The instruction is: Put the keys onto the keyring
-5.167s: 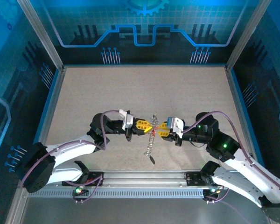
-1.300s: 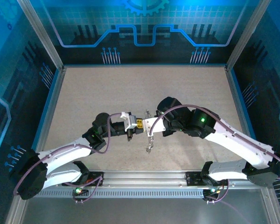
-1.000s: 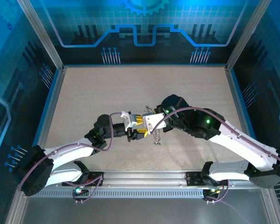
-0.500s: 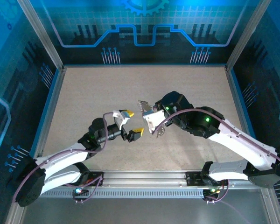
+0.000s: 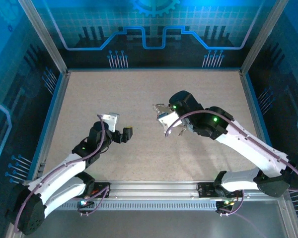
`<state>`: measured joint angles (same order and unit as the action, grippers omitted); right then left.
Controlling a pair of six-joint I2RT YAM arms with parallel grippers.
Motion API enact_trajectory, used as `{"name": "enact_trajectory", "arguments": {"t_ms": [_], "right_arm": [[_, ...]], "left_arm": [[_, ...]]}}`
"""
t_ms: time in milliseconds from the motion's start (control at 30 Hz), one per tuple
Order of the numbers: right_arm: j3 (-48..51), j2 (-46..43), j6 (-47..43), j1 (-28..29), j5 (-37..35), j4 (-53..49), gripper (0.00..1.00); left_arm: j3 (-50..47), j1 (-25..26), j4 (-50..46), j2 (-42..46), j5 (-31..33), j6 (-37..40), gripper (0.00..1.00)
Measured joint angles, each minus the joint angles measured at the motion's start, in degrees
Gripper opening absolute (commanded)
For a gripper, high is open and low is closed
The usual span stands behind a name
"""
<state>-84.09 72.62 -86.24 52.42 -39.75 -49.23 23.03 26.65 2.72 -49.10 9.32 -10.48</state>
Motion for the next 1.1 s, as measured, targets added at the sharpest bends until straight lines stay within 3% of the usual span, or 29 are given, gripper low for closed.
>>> {"name": "enact_trajectory", "arguments": {"t_ms": [167,367,700,1100], "right_arm": [[-1.16,2.40,1.42,0.72,-0.87,-0.04,0.00],[-2.86,9.35,9.81,3.93,-1.20,-2.12,0.00],[-8.46,17.66,24.90,6.47,7.39,-9.09,0.00],[-10.73,29.03,29.88,3.89,17.97,-11.26,0.00]], "left_arm": [[0.00,-2.40,-4.28,2.47,5.57,-6.71,0.99],[0.92,-6.08,-10.69,2.86,9.33,-15.32,0.99],[3.48,-12.24,-15.13,-0.37,6.23,-25.62,0.99],[3.91,-14.29,-16.28,-0.68,1.49,-25.18,0.99]]}}
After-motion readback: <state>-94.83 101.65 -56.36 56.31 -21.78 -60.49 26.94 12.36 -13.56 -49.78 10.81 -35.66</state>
